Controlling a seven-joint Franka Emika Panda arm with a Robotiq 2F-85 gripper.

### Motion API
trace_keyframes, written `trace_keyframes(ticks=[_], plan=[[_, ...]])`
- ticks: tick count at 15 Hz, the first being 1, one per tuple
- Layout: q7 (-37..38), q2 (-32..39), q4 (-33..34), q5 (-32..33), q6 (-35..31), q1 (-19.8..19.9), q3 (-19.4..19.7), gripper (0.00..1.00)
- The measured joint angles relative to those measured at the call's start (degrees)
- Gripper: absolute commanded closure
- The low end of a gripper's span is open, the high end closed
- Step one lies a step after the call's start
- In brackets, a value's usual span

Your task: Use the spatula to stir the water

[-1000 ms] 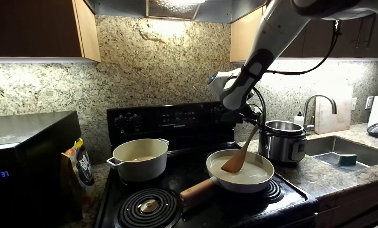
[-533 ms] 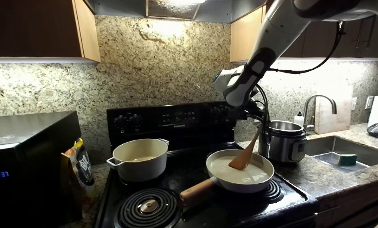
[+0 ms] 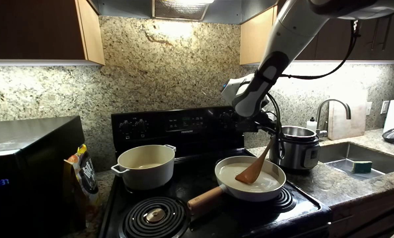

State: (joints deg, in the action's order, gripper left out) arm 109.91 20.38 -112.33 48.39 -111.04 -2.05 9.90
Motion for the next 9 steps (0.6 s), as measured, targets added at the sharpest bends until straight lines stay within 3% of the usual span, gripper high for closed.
trace_keyframes(ticks=[9], plan=[[1.27, 0.82, 2.38, -0.03, 2.05, -0.1, -2.58, 0.89]])
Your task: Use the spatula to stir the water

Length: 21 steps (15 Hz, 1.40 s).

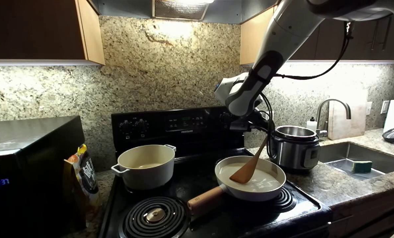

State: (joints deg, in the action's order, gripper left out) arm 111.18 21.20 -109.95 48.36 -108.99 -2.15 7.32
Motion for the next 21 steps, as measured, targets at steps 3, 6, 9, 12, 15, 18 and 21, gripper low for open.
trace_keyframes(ticks=[3, 6, 9, 12, 15, 18, 21], plan=[[-0.12, 0.69, 2.5, -0.07, 0.87, 1.2, 0.53, 0.89], [-0.22, 1.18, 3.74, -0.34, 1.67, 2.4, 1.21, 0.89], [-0.22, 1.22, 3.49, -0.64, 2.21, 3.15, 1.53, 0.89], [-0.22, 1.21, 2.14, -0.89, 2.25, 3.34, 1.4, 0.89], [-0.18, 1.19, -0.05, -1.59, 2.25, 3.13, 0.35, 0.89], [-0.15, 1.39, -1.18, -1.67, 2.24, 2.51, -0.7, 0.89], [-0.18, 1.97, -0.16, -1.67, 2.23, 2.32, -1.02, 0.89]])
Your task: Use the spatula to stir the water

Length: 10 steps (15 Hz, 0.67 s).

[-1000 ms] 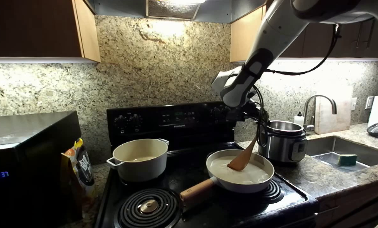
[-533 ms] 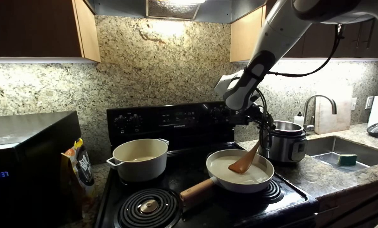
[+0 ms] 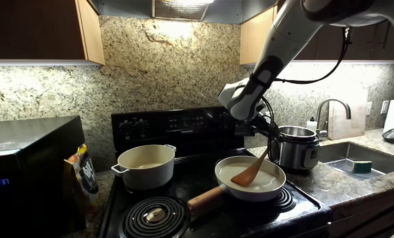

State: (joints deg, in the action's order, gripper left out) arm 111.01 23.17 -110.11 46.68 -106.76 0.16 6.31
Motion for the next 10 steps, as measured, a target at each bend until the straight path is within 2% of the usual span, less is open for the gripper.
trace_keyframes(ticks=[10], plan=[[-3.31, 3.83, 7.17, -0.31, 0.12, 1.6, 1.92, 0.89]])
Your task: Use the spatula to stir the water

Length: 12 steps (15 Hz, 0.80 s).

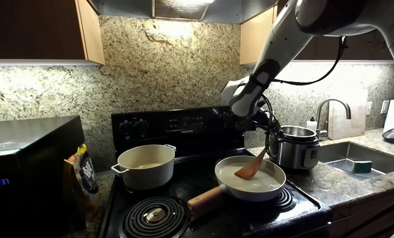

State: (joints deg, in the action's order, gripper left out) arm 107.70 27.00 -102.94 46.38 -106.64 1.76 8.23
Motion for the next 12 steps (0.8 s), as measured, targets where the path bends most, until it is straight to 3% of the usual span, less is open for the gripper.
trace_keyframes(ticks=[5, 12], plan=[[-1.72, 0.39, -0.09, -4.25, -0.05, 2.69, 0.73, 0.89], [-1.73, 0.52, -2.36, -9.26, -0.19, 2.12, 0.42, 0.89]])
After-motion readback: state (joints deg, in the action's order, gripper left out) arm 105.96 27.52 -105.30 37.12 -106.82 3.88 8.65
